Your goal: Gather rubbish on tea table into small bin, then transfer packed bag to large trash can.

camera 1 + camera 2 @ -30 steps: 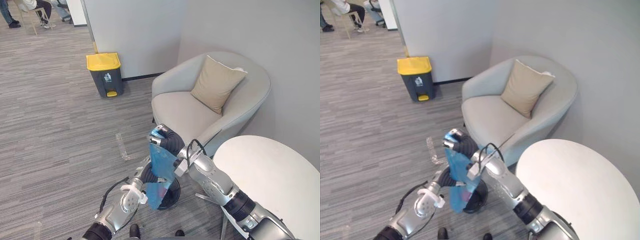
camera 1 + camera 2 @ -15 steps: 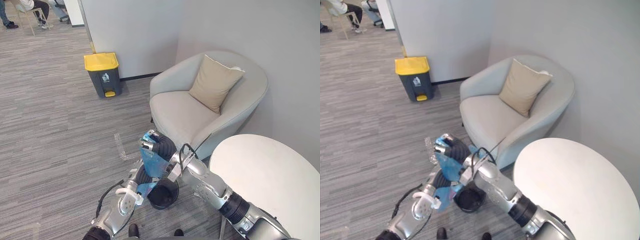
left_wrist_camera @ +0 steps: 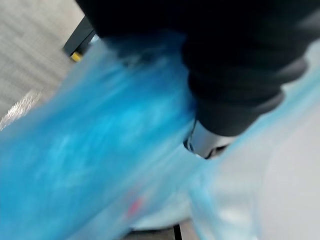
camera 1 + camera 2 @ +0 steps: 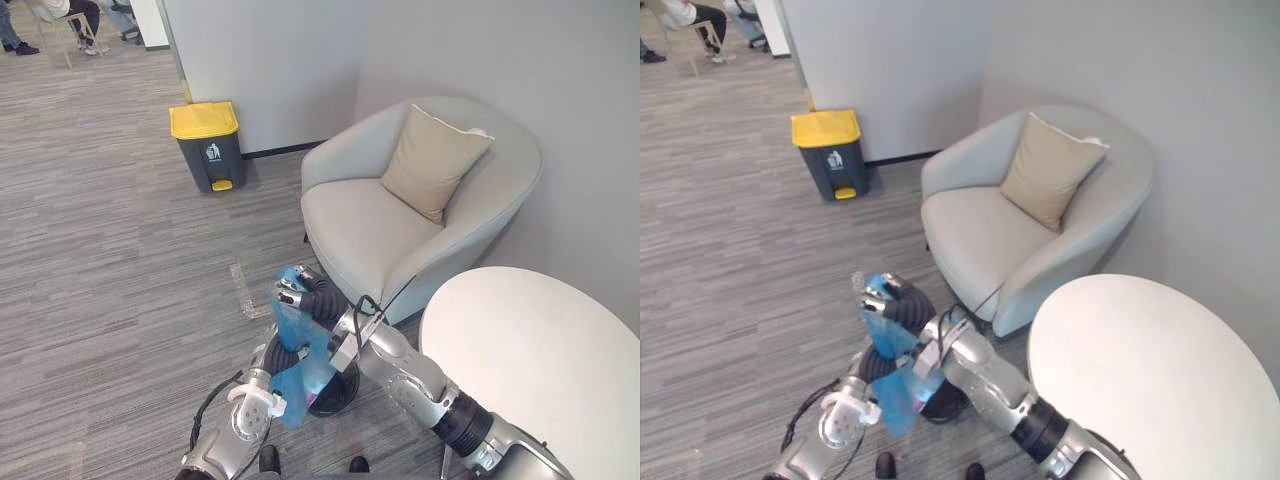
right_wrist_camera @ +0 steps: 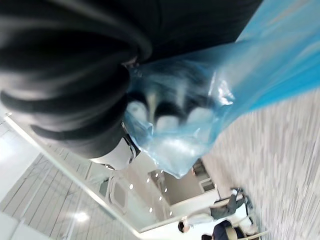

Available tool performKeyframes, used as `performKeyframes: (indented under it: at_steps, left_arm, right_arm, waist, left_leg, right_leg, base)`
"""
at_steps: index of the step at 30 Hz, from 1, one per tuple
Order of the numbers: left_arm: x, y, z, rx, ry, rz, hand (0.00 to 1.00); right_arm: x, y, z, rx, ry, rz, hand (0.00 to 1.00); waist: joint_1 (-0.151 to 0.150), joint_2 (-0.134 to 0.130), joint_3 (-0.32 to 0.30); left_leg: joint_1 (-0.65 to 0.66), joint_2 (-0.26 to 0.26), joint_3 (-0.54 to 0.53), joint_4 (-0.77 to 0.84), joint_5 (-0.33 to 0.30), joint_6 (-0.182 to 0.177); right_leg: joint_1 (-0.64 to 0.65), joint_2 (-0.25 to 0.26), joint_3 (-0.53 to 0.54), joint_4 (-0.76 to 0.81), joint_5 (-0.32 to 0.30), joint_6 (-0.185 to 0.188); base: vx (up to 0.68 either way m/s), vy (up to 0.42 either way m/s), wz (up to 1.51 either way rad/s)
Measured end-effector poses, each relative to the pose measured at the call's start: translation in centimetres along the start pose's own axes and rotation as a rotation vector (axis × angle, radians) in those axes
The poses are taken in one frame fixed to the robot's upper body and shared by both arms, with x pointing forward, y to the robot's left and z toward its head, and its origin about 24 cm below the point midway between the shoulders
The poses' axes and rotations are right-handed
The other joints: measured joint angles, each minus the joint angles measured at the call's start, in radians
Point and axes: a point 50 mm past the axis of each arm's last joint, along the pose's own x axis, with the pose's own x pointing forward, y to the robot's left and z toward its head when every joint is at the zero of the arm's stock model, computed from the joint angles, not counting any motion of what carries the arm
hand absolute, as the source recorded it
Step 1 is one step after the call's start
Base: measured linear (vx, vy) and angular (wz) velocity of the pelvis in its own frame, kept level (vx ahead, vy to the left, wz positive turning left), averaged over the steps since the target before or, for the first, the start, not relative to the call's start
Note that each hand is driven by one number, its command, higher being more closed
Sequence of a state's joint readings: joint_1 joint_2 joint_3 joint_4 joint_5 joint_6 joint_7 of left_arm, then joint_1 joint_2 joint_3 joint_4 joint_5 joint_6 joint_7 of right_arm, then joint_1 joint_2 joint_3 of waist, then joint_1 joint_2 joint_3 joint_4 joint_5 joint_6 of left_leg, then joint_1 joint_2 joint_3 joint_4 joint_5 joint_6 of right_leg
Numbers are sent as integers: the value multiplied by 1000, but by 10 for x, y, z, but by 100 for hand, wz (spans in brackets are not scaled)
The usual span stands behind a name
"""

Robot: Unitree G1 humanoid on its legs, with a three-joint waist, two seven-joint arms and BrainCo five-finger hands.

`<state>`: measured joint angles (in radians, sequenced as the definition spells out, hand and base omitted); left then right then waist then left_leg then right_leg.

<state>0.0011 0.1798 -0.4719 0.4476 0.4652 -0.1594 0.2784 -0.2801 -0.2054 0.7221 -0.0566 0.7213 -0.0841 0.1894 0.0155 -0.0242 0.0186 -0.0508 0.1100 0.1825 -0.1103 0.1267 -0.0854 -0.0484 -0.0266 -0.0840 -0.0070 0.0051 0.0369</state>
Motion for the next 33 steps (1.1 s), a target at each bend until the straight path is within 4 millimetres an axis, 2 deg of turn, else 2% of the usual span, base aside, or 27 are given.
performKeyframes:
  at_steps: [1,3,4,9,11,13,14,17,19,22,29,31,33]
  left_arm:
    - [13,-1,2,17,30,-5,100]
    - [25,1,1,42,67,-9,100]
    - [30,3,-2,58,93,-9,100]
    - [31,11,-8,18,139,22,100]
    - [32,18,-12,-25,159,54,100]
    - [32,22,-12,-42,161,71,100]
    - [29,28,-11,-76,152,105,100]
    - [24,34,-13,-113,155,141,100]
    - [14,35,-21,-149,177,166,100]
    - [1,36,-35,-204,235,190,100]
    - [-29,38,-67,-313,386,265,100]
    - [-36,37,-75,-323,421,270,100]
    - [-42,34,-85,-354,477,272,100]
  right_arm:
    - [-6,-1,-5,6,11,-24,0]
    - [-13,-4,-10,27,10,-57,0]
    - [-17,-6,-11,28,-1,-73,0]
    - [-34,-29,-12,-98,24,-179,0]
    - [-45,-38,-15,-199,73,-211,0]
    - [-49,-42,-17,-261,99,-226,0]
    - [-58,-48,-16,-383,133,-260,0]
    - [-70,-60,-6,-565,145,-334,0]
    - [-89,-73,4,-763,169,-438,0]
    - [-113,-83,7,-887,221,-554,0]
    - [-138,-93,-1,-806,196,-841,0]
    - [-151,-103,-15,-731,250,-928,0]
    - [-173,-112,-39,-603,343,-1029,0]
  waist:
    - [-8,-1,1]
    - [-19,-2,1]
    - [-34,-3,1]
    - [-38,-3,2]
    - [-35,-4,2]
    - [-34,-4,2]
    - [-33,-5,3]
    - [-30,-6,3]
    - [-27,-6,3]
    - [-27,-5,3]
    - [-31,1,7]
    - [-28,1,7]
    - [-24,3,9]
  left_leg:
    - [0,0,1,0,2,2]
    - [0,0,3,0,5,7]
    - [1,0,11,0,6,8]
    - [1,3,15,0,6,8]
    - [1,3,14,0,6,8]
    - [1,3,14,0,6,8]
    - [1,2,14,0,6,8]
    - [1,1,13,0,6,8]
    - [1,1,11,0,5,8]
    - [1,1,5,0,5,7]
    - [0,-3,0,0,-9,-4]
    - [0,-6,-1,0,-13,-4]
    - [2,-11,-2,0,-16,0]
  right_leg:
    - [0,0,1,0,0,0]
    - [0,0,3,1,1,-1]
    - [0,2,10,2,4,-5]
    - [-3,9,18,0,11,-14]
    - [-2,9,18,0,10,-14]
    - [-2,8,18,-1,10,-14]
    - [-1,8,18,-1,10,-14]
    - [0,7,17,-1,10,-14]
    - [1,7,15,-2,10,-13]
    - [7,8,10,-10,2,-3]
    - [8,5,4,-14,-2,2]
    - [8,2,2,-15,-4,2]
    - [10,-4,0,-15,-7,4]
  base:
    - [0,0,0]
    - [14,1,-8]
    - [4,0,-14]
    - [0,0,-7]
    - [0,0,0]
    - [0,0,0]
    - [0,0,0]
    - [0,0,0]
    - [0,0,0]
    - [0,0,4]
    - [0,0,2]
    - [4,1,2]
    - [40,12,3]
